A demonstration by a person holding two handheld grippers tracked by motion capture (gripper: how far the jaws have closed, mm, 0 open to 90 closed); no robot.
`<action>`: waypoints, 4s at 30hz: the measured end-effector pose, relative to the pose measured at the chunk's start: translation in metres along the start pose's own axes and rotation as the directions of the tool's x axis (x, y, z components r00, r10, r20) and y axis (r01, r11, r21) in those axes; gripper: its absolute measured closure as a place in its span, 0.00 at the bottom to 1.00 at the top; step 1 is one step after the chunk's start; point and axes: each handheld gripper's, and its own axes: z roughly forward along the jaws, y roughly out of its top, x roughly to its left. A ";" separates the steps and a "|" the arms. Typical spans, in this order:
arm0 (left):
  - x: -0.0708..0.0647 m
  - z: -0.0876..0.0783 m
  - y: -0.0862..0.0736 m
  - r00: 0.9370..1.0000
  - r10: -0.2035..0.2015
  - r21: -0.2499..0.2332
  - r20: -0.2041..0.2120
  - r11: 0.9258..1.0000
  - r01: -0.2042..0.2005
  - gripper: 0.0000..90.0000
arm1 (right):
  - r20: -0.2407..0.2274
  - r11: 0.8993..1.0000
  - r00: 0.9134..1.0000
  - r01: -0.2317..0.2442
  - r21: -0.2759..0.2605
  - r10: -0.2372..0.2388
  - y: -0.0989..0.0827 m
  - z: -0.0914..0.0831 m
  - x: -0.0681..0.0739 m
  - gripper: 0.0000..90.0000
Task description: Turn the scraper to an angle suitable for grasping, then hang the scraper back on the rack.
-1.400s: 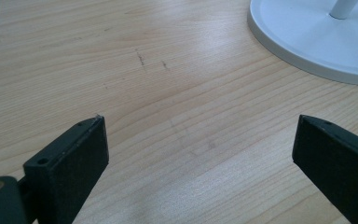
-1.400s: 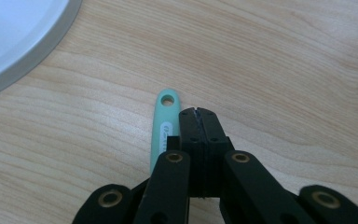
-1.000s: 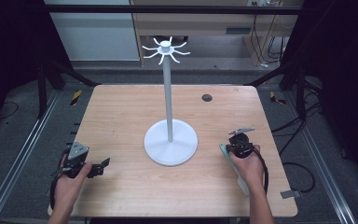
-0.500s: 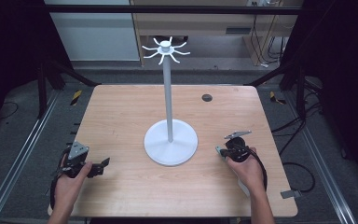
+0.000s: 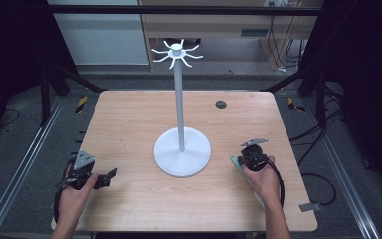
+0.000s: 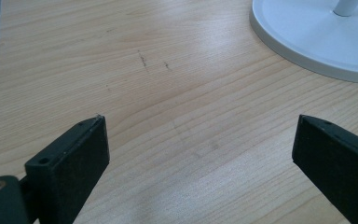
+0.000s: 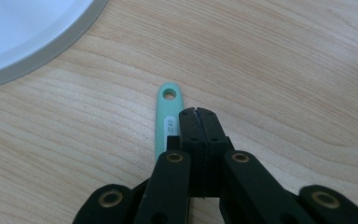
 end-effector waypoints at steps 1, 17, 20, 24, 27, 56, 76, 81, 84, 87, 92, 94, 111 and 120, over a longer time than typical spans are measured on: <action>0.000 0.000 0.000 1.000 -0.002 0.000 -0.001 1.000 0.002 0.04 | -0.003 1.000 1.000 -0.002 -0.002 0.002 0.000 0.000 0.000 1.00; 0.000 0.001 0.000 1.000 -0.003 0.001 -0.007 1.000 0.003 0.03 | -0.151 1.000 0.989 0.005 0.013 -0.003 -0.001 -0.003 0.009 1.00; -0.001 0.000 0.000 1.000 0.005 0.004 -0.008 1.000 -0.005 0.03 | -0.126 1.000 0.992 0.026 -0.016 -0.028 0.004 -0.008 0.013 1.00; -0.002 0.000 0.000 1.000 0.000 0.004 -0.003 1.000 0.000 0.03 | -0.100 0.998 0.993 0.055 -0.042 -0.059 0.009 -0.016 0.016 1.00; -0.003 0.000 -0.001 1.000 0.006 0.008 0.006 1.000 -0.006 0.03 | -0.083 0.997 0.994 0.068 -0.036 -0.071 0.009 -0.021 0.024 1.00; -0.005 0.001 0.004 0.997 -0.022 -0.040 0.071 0.999 0.025 0.04 | -0.077 0.984 0.988 0.141 0.108 -0.133 0.024 -0.046 0.032 0.92; -0.001 -0.010 0.000 0.997 -0.055 -0.072 0.055 0.996 0.059 0.04 | -0.031 0.971 0.981 0.193 0.141 -0.191 0.050 -0.043 0.059 0.45; 0.000 -0.009 0.001 0.998 -0.043 -0.070 0.043 0.997 0.046 0.04 | -0.022 0.973 0.984 0.179 0.147 -0.178 0.054 -0.055 0.053 0.41; 0.000 -0.011 0.002 0.997 -0.052 -0.083 0.049 0.995 0.056 0.04 | -0.019 0.974 0.986 0.164 0.154 -0.163 0.054 -0.055 0.052 0.41; 0.000 -0.011 0.002 0.997 -0.046 -0.087 0.055 0.995 0.051 0.04 | -0.022 0.973 0.985 0.172 0.157 -0.170 0.052 -0.053 0.051 0.42; 0.000 -0.013 0.001 0.997 -0.058 -0.093 0.059 0.994 0.063 0.04 | -0.035 0.966 0.981 0.194 0.171 -0.191 0.051 -0.051 0.053 0.47; 0.001 -0.014 0.001 0.996 -0.065 -0.100 0.057 0.992 0.071 0.04 | -0.038 0.959 0.979 0.203 0.197 -0.199 0.052 -0.046 0.053 0.50; -0.001 -0.013 0.000 0.996 -0.055 -0.092 0.065 0.994 0.061 0.04 | -0.059 0.941 0.975 0.223 0.256 -0.215 0.052 -0.030 0.051 0.64; -0.002 -0.011 -0.001 0.996 -0.049 -0.082 0.069 0.995 0.054 0.04 | -0.076 0.938 0.976 0.216 0.271 -0.203 0.045 -0.020 0.044 0.70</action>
